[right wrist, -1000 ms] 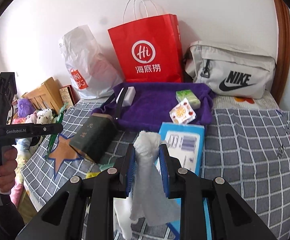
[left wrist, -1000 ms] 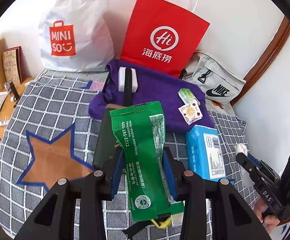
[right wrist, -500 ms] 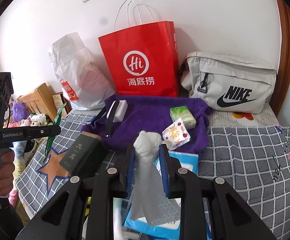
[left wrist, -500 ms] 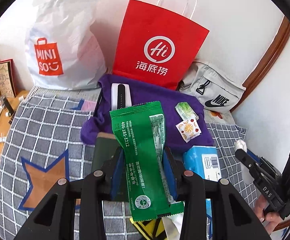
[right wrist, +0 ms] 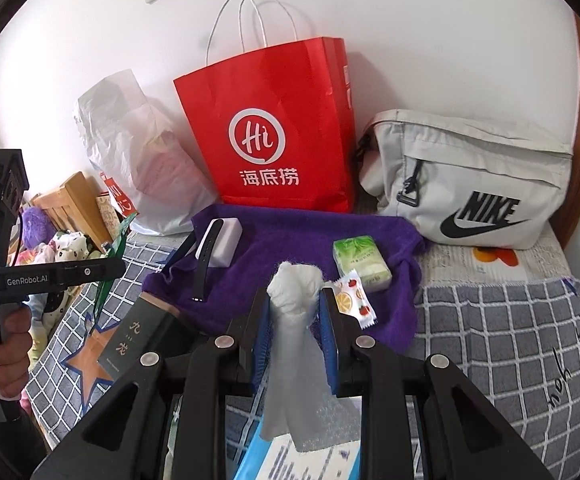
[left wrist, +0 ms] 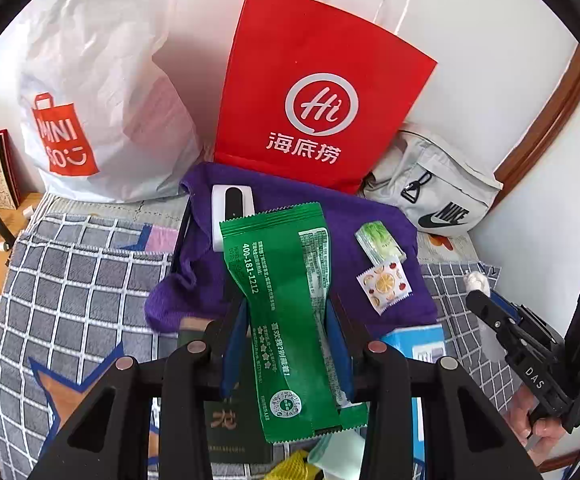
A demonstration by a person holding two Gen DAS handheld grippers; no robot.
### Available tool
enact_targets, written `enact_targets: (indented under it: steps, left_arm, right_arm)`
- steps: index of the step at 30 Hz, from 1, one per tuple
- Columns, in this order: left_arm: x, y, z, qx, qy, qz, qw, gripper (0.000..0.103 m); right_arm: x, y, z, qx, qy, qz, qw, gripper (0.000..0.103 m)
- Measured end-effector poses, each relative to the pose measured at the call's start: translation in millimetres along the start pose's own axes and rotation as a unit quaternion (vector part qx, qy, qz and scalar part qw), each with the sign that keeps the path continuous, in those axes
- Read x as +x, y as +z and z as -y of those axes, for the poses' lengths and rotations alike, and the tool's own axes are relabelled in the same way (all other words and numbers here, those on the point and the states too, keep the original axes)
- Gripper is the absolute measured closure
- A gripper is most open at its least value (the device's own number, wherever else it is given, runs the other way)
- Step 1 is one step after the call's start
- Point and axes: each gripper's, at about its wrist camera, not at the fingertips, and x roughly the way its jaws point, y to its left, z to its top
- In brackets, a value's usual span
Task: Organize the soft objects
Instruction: 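Carry the green packet with the left tool while the right tool carries the tissue toward the towel, then open the right tool to drop the tissue on the towel while the left tool releases the green packet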
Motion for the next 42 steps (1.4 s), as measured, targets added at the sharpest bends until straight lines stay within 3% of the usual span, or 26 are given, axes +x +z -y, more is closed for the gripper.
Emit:
enact_targets:
  steps: [14, 27, 42]
  left_arm:
    - [46.6, 39.1, 5.5, 0.0, 0.003, -0.016, 0.9999, 0.067]
    - [108.2, 47.0, -5.9, -0.009, -0.002, -0.053, 0.9985, 0.067]
    - [145.4, 45.9, -3.6, 0.003, 0.005, -0.089, 0.996, 0.066]
  right_arm:
    - [61.3, 30.1, 10.9, -0.001, 0.026, -0.032, 0.999, 0.079]
    - [130.9, 6.1, 11.2, -0.021, 0.057, -0.131, 0.99, 0.077]
    - [156.2, -2.5, 22.5, -0.008, 0.043, -0.175, 0.984, 0.077]
